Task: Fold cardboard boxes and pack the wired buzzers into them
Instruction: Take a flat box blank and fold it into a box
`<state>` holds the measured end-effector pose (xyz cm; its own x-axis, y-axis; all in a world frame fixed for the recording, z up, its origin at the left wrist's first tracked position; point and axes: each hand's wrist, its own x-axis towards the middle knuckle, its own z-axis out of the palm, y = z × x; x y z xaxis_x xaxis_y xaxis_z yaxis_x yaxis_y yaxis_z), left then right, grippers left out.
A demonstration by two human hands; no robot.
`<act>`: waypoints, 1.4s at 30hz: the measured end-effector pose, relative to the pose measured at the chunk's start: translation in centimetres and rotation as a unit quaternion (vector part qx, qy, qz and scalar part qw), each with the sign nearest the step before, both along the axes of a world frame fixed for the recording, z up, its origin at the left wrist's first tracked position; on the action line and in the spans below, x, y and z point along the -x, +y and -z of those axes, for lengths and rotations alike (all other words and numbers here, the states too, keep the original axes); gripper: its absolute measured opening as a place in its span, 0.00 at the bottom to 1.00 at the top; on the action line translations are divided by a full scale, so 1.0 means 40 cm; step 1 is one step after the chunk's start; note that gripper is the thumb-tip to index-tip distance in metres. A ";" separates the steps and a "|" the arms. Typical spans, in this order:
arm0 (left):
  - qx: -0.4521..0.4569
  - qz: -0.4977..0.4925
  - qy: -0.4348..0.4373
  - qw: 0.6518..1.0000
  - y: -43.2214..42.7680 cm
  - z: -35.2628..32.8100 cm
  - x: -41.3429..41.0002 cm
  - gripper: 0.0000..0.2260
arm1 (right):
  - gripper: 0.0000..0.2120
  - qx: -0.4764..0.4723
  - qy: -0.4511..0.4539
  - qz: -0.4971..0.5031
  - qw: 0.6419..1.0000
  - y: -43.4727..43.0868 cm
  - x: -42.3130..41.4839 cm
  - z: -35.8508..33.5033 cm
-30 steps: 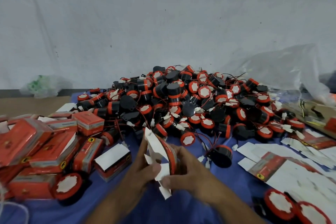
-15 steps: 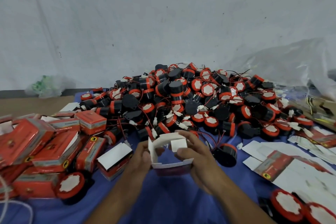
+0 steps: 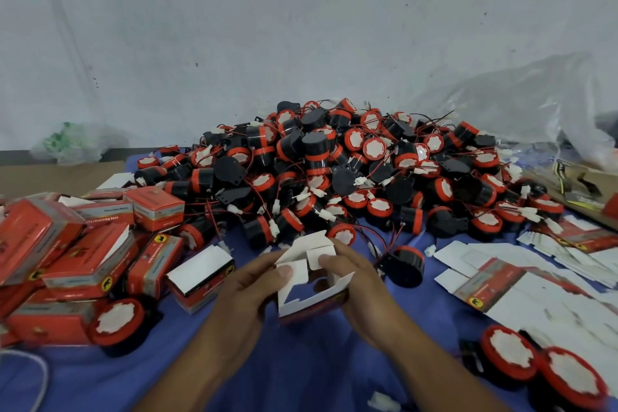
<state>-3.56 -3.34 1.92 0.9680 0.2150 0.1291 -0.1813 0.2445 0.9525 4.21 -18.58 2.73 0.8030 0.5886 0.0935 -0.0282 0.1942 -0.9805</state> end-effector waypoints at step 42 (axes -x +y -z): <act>-0.392 -0.208 -0.091 0.891 -0.097 -0.002 0.047 0.36 | 0.09 -0.076 0.021 0.077 0.994 0.021 0.050 0.003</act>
